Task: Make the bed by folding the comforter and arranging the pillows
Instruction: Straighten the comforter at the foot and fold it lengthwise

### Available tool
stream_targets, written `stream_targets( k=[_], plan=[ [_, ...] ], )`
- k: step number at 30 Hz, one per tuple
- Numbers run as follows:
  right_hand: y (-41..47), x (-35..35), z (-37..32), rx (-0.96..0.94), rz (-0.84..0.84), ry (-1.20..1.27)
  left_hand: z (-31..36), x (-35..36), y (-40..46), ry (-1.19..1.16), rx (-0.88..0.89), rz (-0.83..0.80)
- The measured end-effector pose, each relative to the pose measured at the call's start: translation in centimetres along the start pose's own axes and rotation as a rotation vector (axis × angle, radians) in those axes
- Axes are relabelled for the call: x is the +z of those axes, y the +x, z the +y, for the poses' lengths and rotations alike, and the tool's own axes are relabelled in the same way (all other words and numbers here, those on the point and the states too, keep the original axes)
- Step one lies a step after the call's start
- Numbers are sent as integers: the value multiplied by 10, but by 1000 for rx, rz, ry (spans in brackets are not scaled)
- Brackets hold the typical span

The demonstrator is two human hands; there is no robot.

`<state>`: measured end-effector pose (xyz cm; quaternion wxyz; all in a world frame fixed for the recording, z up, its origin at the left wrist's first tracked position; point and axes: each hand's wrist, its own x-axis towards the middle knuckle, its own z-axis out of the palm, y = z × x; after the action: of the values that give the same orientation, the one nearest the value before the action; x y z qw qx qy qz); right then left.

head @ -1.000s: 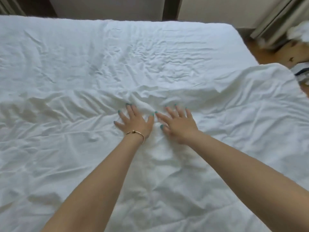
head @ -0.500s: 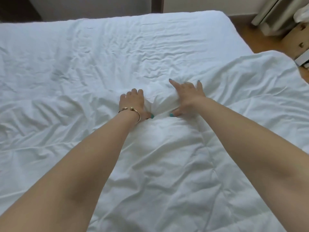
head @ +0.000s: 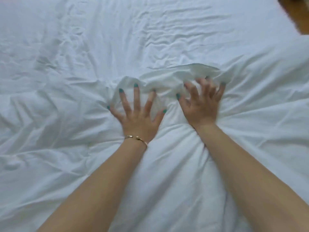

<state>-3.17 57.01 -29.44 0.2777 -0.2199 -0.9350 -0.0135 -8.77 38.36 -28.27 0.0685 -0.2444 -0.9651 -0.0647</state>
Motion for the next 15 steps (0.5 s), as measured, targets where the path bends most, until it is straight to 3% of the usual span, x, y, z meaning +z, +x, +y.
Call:
stream_targets(
  k=[4, 15],
  plan=[
    [7, 11, 5, 44, -312, 26, -4, 9, 33, 50, 7, -149],
    [22, 32, 22, 135, -620, 106, -18, -16, 94, -1, 148, -592]
  ],
)
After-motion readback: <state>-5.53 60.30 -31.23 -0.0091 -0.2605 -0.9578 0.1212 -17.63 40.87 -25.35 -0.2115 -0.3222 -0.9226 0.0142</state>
